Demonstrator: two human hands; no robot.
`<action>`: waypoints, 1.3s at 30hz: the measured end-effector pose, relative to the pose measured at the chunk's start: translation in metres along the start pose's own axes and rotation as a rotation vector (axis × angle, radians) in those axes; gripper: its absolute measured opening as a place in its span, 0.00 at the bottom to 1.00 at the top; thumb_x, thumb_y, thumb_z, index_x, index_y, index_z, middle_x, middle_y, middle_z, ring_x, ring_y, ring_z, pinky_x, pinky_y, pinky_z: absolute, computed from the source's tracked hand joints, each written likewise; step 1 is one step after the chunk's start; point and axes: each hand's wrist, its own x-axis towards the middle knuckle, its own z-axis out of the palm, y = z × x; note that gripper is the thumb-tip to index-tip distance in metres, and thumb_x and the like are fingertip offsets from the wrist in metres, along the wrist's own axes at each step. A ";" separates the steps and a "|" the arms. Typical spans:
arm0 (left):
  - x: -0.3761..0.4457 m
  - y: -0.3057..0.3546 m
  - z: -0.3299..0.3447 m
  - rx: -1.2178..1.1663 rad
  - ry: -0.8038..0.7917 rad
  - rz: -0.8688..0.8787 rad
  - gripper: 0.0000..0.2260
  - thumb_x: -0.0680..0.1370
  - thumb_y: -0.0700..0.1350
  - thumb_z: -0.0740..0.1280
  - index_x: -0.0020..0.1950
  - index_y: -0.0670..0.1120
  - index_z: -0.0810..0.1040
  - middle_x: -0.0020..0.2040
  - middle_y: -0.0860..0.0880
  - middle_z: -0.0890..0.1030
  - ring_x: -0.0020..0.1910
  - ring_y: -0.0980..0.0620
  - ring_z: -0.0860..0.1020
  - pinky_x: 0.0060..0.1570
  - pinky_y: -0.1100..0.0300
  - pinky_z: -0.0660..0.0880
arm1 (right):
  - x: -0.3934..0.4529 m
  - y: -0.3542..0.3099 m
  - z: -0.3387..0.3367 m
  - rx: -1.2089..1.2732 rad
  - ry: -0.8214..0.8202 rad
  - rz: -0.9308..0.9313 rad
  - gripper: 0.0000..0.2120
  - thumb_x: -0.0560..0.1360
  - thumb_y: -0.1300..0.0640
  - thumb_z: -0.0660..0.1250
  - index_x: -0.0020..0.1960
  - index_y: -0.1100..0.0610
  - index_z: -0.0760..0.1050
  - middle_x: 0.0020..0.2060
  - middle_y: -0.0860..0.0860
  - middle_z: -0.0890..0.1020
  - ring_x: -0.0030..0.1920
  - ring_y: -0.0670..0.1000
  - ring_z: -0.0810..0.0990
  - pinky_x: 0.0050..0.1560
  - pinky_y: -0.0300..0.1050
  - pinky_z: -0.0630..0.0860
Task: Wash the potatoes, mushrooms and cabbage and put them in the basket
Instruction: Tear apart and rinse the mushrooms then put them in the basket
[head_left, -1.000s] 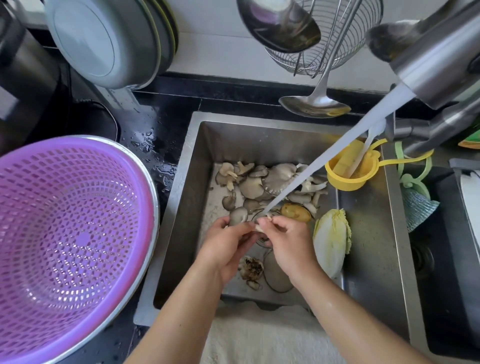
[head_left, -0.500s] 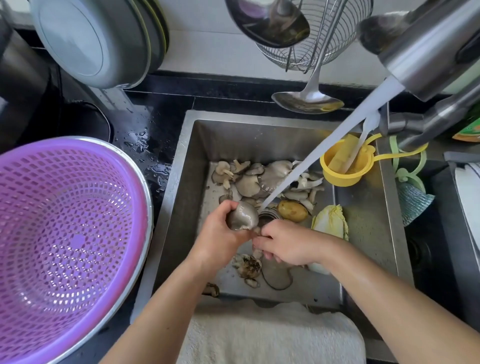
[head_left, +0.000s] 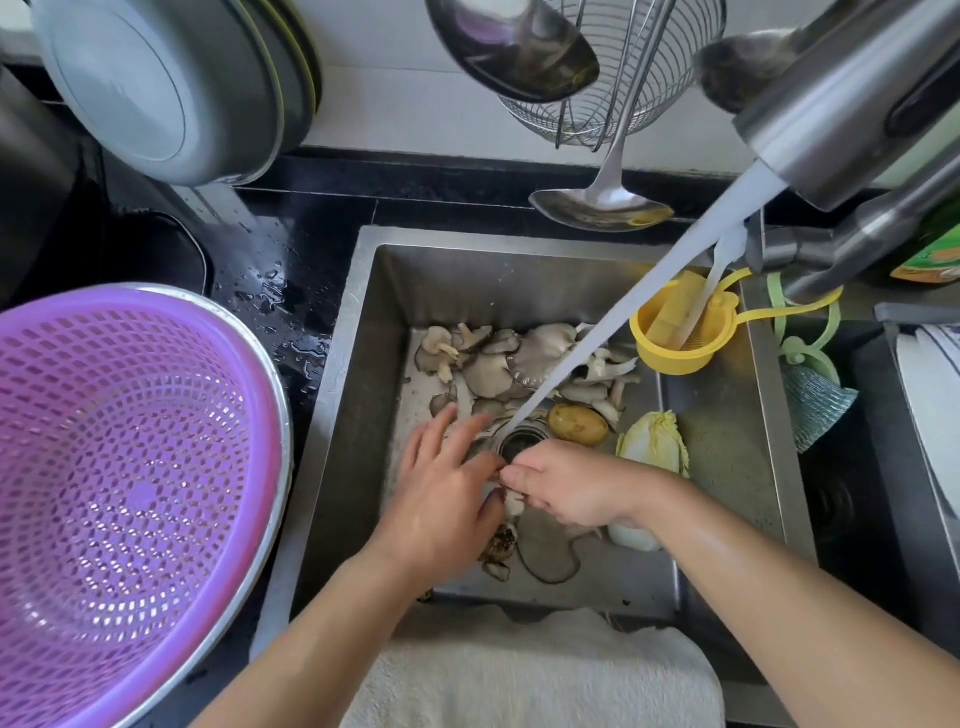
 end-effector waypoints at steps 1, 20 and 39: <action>-0.001 -0.001 0.002 0.047 -0.024 0.036 0.18 0.80 0.54 0.55 0.59 0.53 0.82 0.80 0.48 0.68 0.83 0.38 0.55 0.78 0.33 0.57 | -0.001 0.001 -0.003 0.101 -0.061 0.026 0.17 0.87 0.51 0.57 0.40 0.55 0.69 0.32 0.48 0.69 0.29 0.46 0.65 0.34 0.42 0.66; 0.030 0.041 -0.007 -0.102 0.110 -0.512 0.13 0.85 0.50 0.58 0.47 0.50 0.79 0.48 0.49 0.84 0.59 0.46 0.75 0.62 0.49 0.69 | 0.026 -0.016 0.042 0.055 0.775 0.179 0.16 0.84 0.55 0.55 0.51 0.55 0.81 0.46 0.52 0.84 0.46 0.57 0.80 0.45 0.49 0.76; 0.022 0.009 -0.009 -1.748 -0.092 -0.667 0.18 0.87 0.51 0.59 0.56 0.42 0.85 0.47 0.40 0.85 0.47 0.46 0.84 0.50 0.52 0.79 | 0.007 0.001 0.043 1.055 0.120 0.136 0.13 0.82 0.59 0.68 0.66 0.58 0.77 0.53 0.55 0.86 0.53 0.54 0.85 0.51 0.48 0.83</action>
